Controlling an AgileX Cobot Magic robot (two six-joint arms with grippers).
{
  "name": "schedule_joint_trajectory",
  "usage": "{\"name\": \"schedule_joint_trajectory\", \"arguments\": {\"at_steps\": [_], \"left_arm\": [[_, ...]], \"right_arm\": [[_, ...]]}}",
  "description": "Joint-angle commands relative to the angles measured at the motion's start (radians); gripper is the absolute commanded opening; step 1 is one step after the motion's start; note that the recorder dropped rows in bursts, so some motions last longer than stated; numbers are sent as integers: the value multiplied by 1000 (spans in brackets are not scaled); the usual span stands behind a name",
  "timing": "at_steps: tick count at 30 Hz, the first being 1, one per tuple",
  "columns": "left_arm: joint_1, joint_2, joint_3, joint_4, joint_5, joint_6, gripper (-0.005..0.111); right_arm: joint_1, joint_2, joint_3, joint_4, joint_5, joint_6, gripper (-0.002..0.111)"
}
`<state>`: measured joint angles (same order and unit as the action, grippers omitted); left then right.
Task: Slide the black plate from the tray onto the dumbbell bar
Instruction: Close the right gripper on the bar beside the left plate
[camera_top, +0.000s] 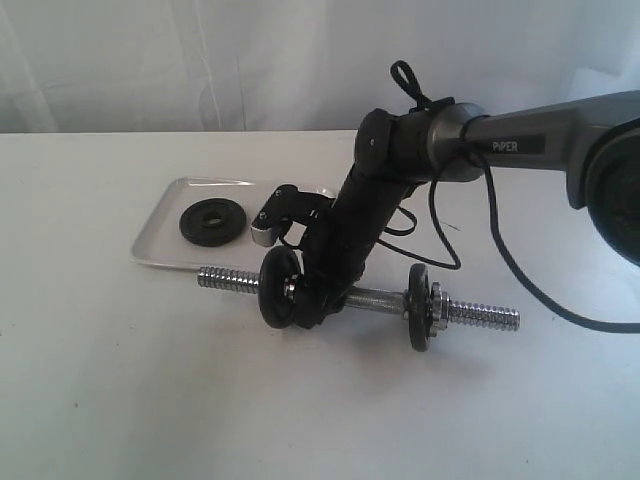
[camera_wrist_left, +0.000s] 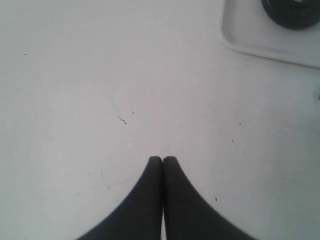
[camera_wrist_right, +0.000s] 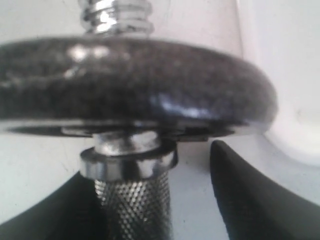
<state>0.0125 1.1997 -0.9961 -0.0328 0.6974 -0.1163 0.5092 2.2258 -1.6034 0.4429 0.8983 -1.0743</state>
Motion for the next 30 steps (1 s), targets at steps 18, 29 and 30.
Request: {"name": "schedule_joint_trajectory", "arguments": {"at_steps": [18,29,30], "left_arm": [[-2,-2,-4,-14,-7,1,0],[-2,0,-4,-17,-10,8,0],[-2,3,-4,-25,-15,8,0]], "right_arm": [[0,30,9,-30,57,-3,0],[0,-3,9,-32,45,-3,0],[0,-8,9,-32,45,-3,0]]}}
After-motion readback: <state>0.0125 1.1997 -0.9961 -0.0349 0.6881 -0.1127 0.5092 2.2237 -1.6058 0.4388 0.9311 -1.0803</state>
